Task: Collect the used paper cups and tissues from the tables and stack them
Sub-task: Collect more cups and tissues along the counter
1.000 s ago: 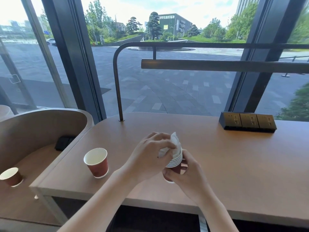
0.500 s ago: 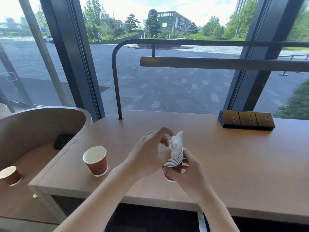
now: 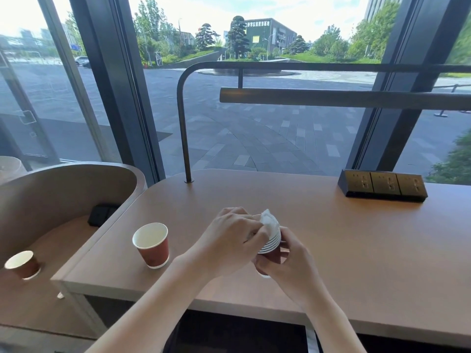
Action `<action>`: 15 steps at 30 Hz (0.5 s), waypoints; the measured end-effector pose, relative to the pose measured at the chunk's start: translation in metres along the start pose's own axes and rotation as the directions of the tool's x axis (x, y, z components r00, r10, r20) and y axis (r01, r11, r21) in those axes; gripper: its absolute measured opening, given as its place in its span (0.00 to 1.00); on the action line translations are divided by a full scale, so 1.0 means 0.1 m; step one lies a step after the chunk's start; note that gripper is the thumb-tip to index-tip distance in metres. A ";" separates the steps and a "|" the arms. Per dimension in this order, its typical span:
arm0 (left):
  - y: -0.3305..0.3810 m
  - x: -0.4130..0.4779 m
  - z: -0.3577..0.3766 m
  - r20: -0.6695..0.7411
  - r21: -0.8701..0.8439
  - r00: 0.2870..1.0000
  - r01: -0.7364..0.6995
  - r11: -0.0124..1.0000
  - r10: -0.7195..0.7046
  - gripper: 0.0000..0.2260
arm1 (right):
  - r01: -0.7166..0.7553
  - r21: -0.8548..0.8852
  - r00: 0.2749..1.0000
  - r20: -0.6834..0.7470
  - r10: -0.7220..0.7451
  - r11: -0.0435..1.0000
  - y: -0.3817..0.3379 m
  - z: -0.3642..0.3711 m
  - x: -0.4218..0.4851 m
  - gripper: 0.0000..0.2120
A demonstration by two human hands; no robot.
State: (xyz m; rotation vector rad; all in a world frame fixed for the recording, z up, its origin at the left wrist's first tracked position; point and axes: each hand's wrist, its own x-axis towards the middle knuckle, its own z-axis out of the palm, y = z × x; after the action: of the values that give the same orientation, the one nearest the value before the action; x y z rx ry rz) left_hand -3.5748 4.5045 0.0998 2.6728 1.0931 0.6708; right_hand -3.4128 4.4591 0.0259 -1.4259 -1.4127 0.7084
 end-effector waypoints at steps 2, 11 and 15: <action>0.01 0.01 -0.01 -0.015 -0.026 0.999 0.037 0.999 -0.038 0.15 | -0.008 -0.005 1.000 0.004 0.008 1.000 0.01 0.00 -0.01 0.23; 0.01 0.03 0.01 0.004 -0.019 0.998 0.070 0.997 -0.070 0.12 | -0.016 0.012 1.000 0.013 0.016 1.000 0.03 -0.05 -0.02 0.22; -0.04 0.03 0.12 -0.066 0.021 0.998 0.000 1.000 0.001 0.17 | -0.002 0.033 1.000 -0.005 0.002 0.999 0.02 -0.08 -0.03 0.22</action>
State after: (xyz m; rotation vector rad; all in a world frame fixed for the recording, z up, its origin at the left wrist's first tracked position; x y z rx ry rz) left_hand -3.5700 4.5091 0.0891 2.6870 1.1219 0.7564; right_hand -3.4050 4.4547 0.0263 -1.4024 -1.3895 0.7259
